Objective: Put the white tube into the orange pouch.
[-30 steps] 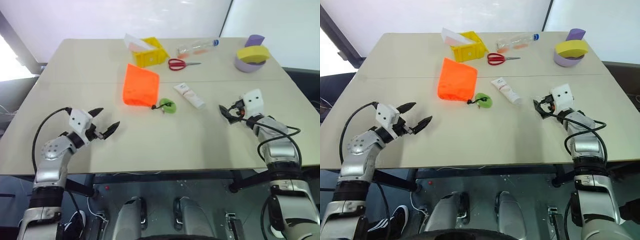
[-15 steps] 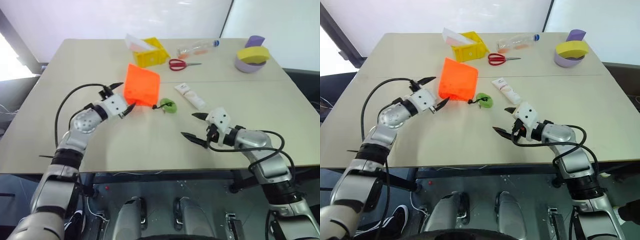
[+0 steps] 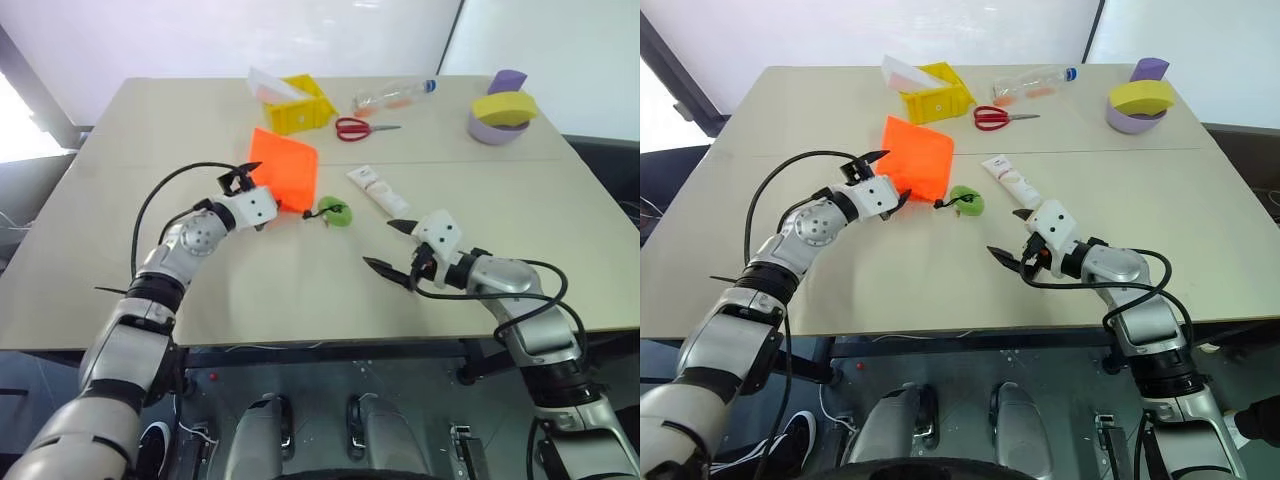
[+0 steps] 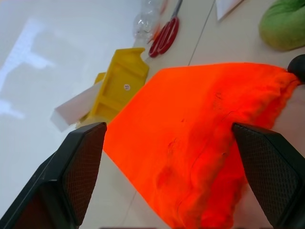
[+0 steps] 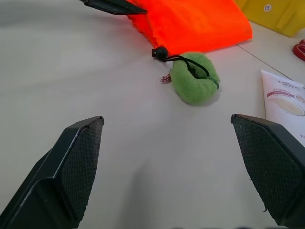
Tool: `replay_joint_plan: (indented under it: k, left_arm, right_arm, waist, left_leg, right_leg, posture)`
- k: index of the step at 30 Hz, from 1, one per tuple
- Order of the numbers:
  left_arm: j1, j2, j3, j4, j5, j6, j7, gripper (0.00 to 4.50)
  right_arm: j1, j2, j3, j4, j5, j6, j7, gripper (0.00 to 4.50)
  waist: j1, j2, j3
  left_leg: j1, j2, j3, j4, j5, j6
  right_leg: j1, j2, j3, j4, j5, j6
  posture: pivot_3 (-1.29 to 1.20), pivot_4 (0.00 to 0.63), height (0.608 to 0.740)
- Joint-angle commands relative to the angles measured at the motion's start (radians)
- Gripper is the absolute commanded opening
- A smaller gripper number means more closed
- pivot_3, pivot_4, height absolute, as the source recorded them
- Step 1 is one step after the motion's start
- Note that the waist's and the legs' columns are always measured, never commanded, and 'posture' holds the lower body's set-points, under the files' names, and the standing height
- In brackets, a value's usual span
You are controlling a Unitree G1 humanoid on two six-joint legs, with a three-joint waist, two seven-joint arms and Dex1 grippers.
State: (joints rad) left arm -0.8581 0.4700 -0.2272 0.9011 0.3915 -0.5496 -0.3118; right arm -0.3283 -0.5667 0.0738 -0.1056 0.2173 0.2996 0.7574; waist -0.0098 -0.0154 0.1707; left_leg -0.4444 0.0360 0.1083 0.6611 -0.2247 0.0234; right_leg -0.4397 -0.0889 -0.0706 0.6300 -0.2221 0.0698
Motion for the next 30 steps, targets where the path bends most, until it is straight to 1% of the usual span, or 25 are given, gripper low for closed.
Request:
replay_joint_plan:
  k: [1, 4, 8, 9, 12, 14, 17, 24, 26, 27, 29, 30]
  left_arm:
    - [-0.004, 0.033, 0.014, -0.051, -0.038, -0.058, -0.041, 4.5]
    - [0.013, 0.067, -0.015, -0.06, 0.0, -0.096, -0.057, 4.5]
    - [-0.012, 0.08, -0.065, -0.024, 0.1, -0.089, 0.034, 4.5]
    - [-0.018, 0.076, -0.075, -0.014, 0.109, -0.094, 0.037, 4.5]
    - [-0.058, 0.06, -0.096, 0.051, 0.157, -0.055, 0.119, 4.5]
    - [-0.091, 0.05, -0.11, 0.092, 0.178, -0.06, 0.164, 4.5]
    - [-0.145, 0.016, -0.136, 0.165, 0.206, -0.052, 0.221, 4.5]
    - [-0.198, -0.052, -0.159, 0.273, 0.207, -0.023, 0.251, 4.5]
    - [-0.202, -0.073, -0.152, 0.295, 0.19, -0.012, 0.224, 3.98]
    - [-0.204, -0.079, -0.151, 0.301, 0.187, -0.011, 0.217, 3.64]
    - [-0.204, -0.087, -0.153, 0.304, 0.189, -0.017, 0.215, 2.68]
    - [-0.202, -0.091, -0.146, 0.305, 0.181, -0.02, 0.209, 2.08]
  right_arm:
    - [-0.016, 0.004, -0.024, -0.013, 0.002, -0.017, -0.006, 4.46]
    - [-0.015, 0.005, -0.021, -0.013, 0.0, -0.02, -0.008, 4.46]
    - [-0.023, 0.011, -0.016, -0.004, -0.006, -0.024, -0.01, 4.46]
    - [-0.025, 0.012, -0.015, -0.002, -0.007, -0.025, -0.01, 4.46]
    - [-0.033, 0.012, -0.017, 0.001, -0.011, -0.029, -0.011, 4.46]
    - [-0.033, 0.011, -0.016, 0.002, -0.012, -0.03, -0.01, 4.46]
    - [-0.03, 0.014, -0.017, -0.001, -0.014, -0.029, -0.014, 4.46]
    - [-0.016, 0.012, -0.025, -0.016, -0.017, -0.027, -0.028, 4.46]
    - [-0.017, 0.011, -0.029, -0.02, -0.016, -0.026, -0.034, 4.5]
    - [-0.018, 0.011, -0.029, -0.021, -0.015, -0.025, -0.036, 4.5]
    - [-0.016, 0.01, -0.03, -0.025, -0.016, -0.024, -0.04, 4.5]
    - [-0.014, 0.007, -0.031, -0.027, -0.017, -0.024, -0.041, 4.5]
  waist:
    - [0.0, 0.0, 0.0]
    - [-0.002, 0.0, 0.0]
    - [0.002, 0.0, 0.0]
    - [0.004, 0.0, 0.0]
    - [0.006, 0.0, 0.0]
    - [0.007, 0.0, 0.0]
    - [0.015, 0.0, 0.0]
    - [0.021, 0.0, 0.0]
    - [0.021, 0.0, 0.0]
    - [0.021, 0.0, 0.0]
    - [0.021, 0.0, 0.0]
    - [0.021, 0.0, 0.0]
  left_leg:
    - [0.0, 0.0, 0.0, 0.0, 0.0, 0.0]
    - [0.0, 0.0, 0.0, 0.0, 0.0, 0.0]
    - [0.0, 0.001, 0.0, 0.0, 0.0, 0.0]
    - [0.0, 0.001, 0.0, 0.0, 0.0, 0.0]
    - [-0.001, 0.0, 0.0, 0.001, 0.0, 0.0]
    - [-0.001, 0.0, 0.0, 0.002, 0.0, 0.0]
    - [-0.001, 0.0, 0.0, 0.002, 0.0, 0.0]
    - [-0.001, 0.0, 0.001, 0.002, 0.0, 0.001]
    - [-0.001, 0.0, 0.001, 0.002, 0.0, 0.001]
    - [-0.001, 0.0, 0.001, 0.002, 0.0, 0.001]
    - [-0.001, 0.0, 0.001, 0.002, 0.0, 0.001]
    - [-0.001, 0.0, 0.001, 0.002, 0.0, 0.001]
  right_leg:
    - [0.0, 0.0, 0.0, 0.0, 0.0, 0.0]
    - [0.0, 0.0, 0.0, 0.0, 0.0, 0.0]
    - [0.0, 0.0, 0.0, 0.0, 0.0, 0.0]
    - [0.0, 0.0, 0.0, 0.0, 0.0, 0.0]
    - [0.0, 0.0, 0.0, 0.0, 0.0, 0.0]
    - [0.0, 0.0, 0.0, 0.0, 0.0, 0.0]
    - [0.0, 0.0, 0.0, 0.0, 0.0, 0.0]
    - [0.0, 0.001, 0.0, 0.0, 0.0, 0.0]
    - [0.0, 0.001, 0.0, 0.0, 0.0, 0.0]
    - [0.0, 0.001, 0.0, 0.0, 0.0, 0.0]
    - [0.0, 0.001, 0.0, 0.0, 0.0, 0.0]
    - [0.0, 0.001, 0.0, 0.0, 0.0, 0.0]
  posture:
    - [0.0, 0.15, 0.74]
    - [0.0, 0.15, 0.74]
    - [0.0, 0.15, 0.74]
    - [0.0, 0.15, 0.74]
    - [0.0, 0.15, 0.74]
    - [0.0, 0.15, 0.74]
    - [0.0, 0.15, 0.74]
    - [0.0, 0.15, 0.74]
    - [0.0, 0.15, 0.74]
    - [0.0, 0.15, 0.74]
    - [0.0, 0.15, 0.74]
    - [0.0, 0.15, 0.74]
